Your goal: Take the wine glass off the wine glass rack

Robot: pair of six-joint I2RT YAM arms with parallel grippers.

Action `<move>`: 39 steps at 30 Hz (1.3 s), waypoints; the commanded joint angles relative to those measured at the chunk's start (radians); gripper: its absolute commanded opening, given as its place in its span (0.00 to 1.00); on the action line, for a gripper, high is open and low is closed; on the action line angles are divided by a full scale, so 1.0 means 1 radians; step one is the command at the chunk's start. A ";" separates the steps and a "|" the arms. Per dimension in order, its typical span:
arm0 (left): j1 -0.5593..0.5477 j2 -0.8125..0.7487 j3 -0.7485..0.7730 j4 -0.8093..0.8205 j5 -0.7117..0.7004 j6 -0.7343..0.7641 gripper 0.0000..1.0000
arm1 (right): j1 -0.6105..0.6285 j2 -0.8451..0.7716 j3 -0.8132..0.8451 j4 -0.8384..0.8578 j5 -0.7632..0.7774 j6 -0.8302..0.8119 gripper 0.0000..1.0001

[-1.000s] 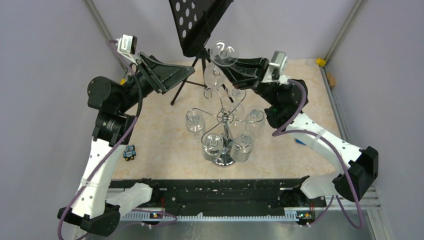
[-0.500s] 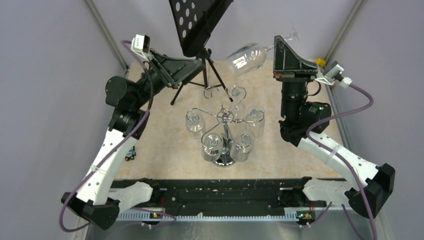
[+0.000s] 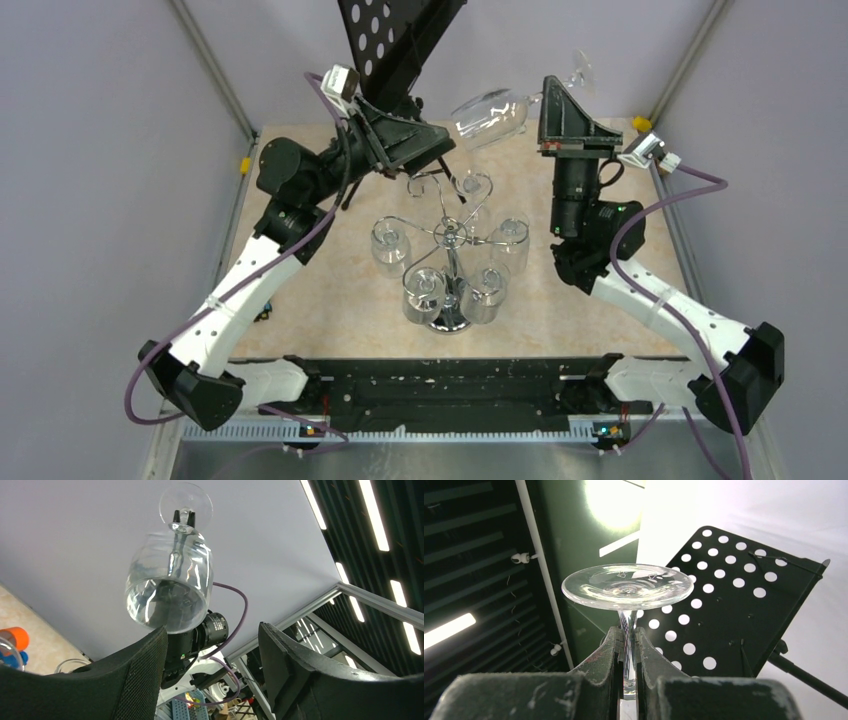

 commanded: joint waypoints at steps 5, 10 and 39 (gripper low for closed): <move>-0.033 0.036 0.080 0.111 0.006 -0.034 0.68 | 0.012 0.020 0.016 0.041 -0.041 0.080 0.00; -0.037 0.050 0.096 0.111 -0.022 -0.056 0.48 | 0.012 0.036 0.005 0.067 -0.054 0.075 0.00; -0.052 0.099 0.085 0.162 -0.053 -0.103 0.00 | 0.012 0.053 -0.018 0.083 -0.096 -0.006 0.04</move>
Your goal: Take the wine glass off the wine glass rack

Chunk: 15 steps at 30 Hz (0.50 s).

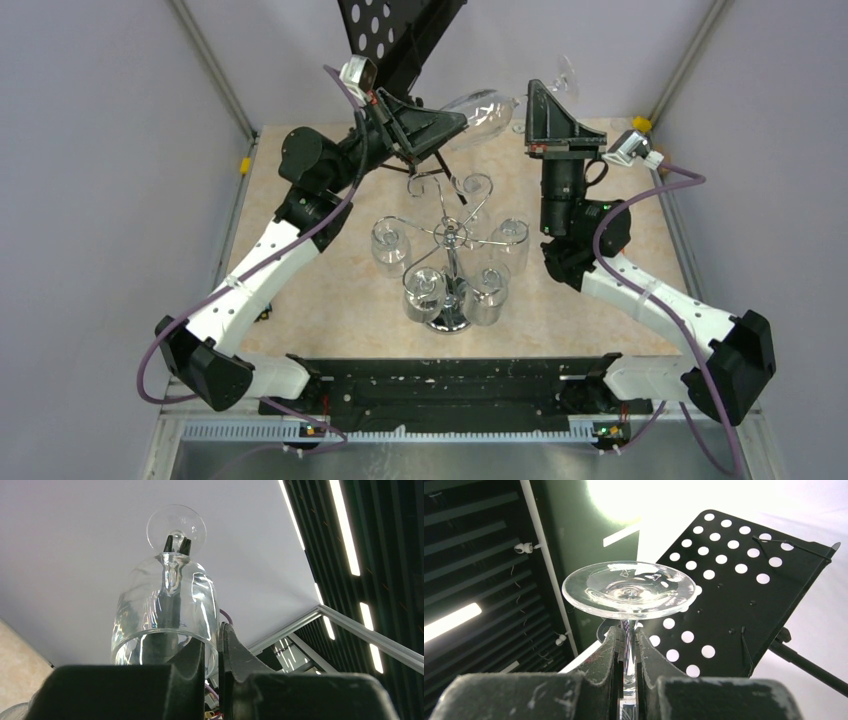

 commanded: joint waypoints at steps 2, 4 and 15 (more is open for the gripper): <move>-0.008 -0.024 0.031 0.081 0.015 0.041 0.00 | 0.010 -0.020 -0.003 0.018 -0.051 -0.041 0.09; -0.008 -0.031 0.037 0.073 0.015 0.058 0.00 | 0.011 -0.025 -0.008 0.022 -0.049 -0.046 0.15; -0.001 -0.028 0.110 0.059 0.011 0.151 0.00 | 0.011 -0.069 -0.004 -0.057 -0.084 -0.077 0.53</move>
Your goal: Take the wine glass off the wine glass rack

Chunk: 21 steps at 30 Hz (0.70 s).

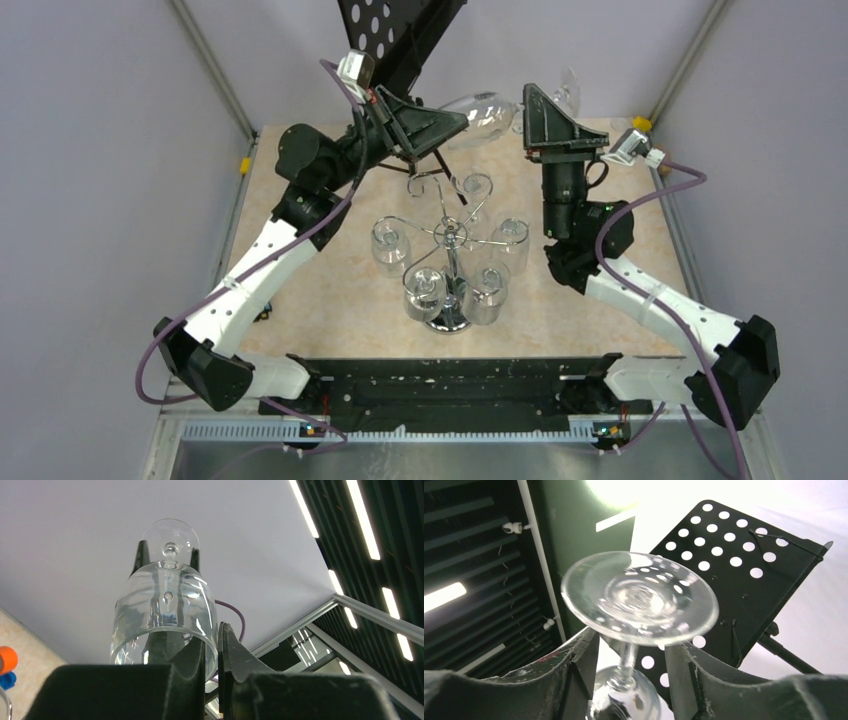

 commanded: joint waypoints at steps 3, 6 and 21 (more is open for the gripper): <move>0.006 -0.036 0.107 0.087 -0.008 0.099 0.00 | 0.010 -0.067 0.005 -0.052 -0.084 -0.038 0.63; 0.012 -0.053 0.123 0.070 -0.016 0.149 0.00 | 0.010 -0.100 -0.007 -0.081 -0.123 -0.044 0.70; 0.026 -0.218 0.383 -0.457 -0.249 0.709 0.00 | 0.009 -0.268 -0.071 -0.185 -0.263 -0.187 0.74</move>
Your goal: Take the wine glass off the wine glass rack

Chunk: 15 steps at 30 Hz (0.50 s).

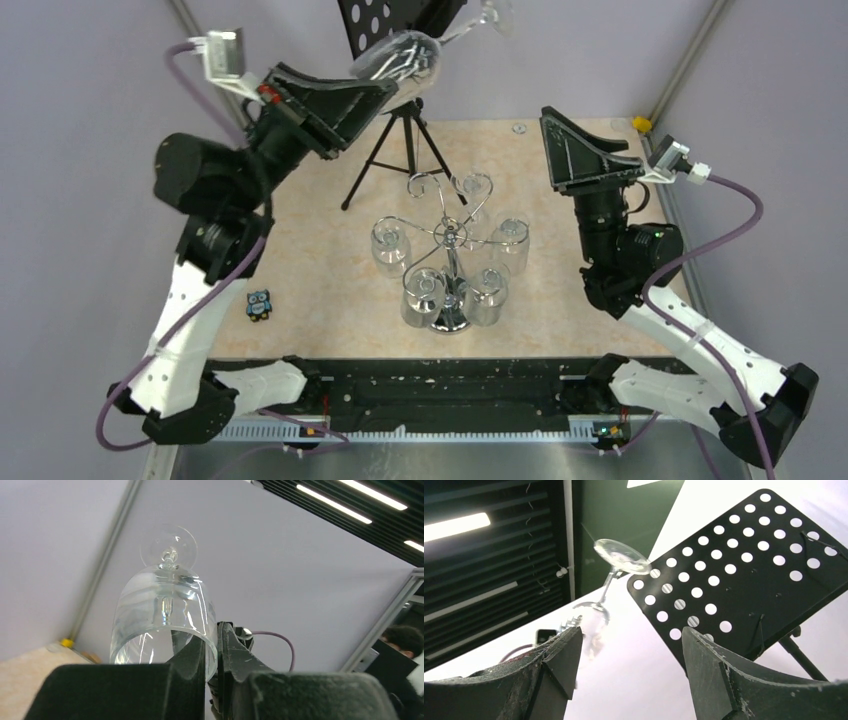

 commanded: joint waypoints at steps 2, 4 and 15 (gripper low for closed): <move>0.005 -0.093 0.124 -0.199 -0.149 0.211 0.00 | 0.010 -0.055 -0.027 -0.036 -0.005 -0.071 0.74; 0.006 -0.114 0.142 -0.259 -0.152 0.229 0.00 | 0.009 -0.070 -0.035 -0.047 0.005 -0.082 0.74; 0.005 -0.240 0.244 -0.799 -0.345 0.423 0.00 | 0.009 -0.107 -0.058 -0.105 0.049 -0.133 0.73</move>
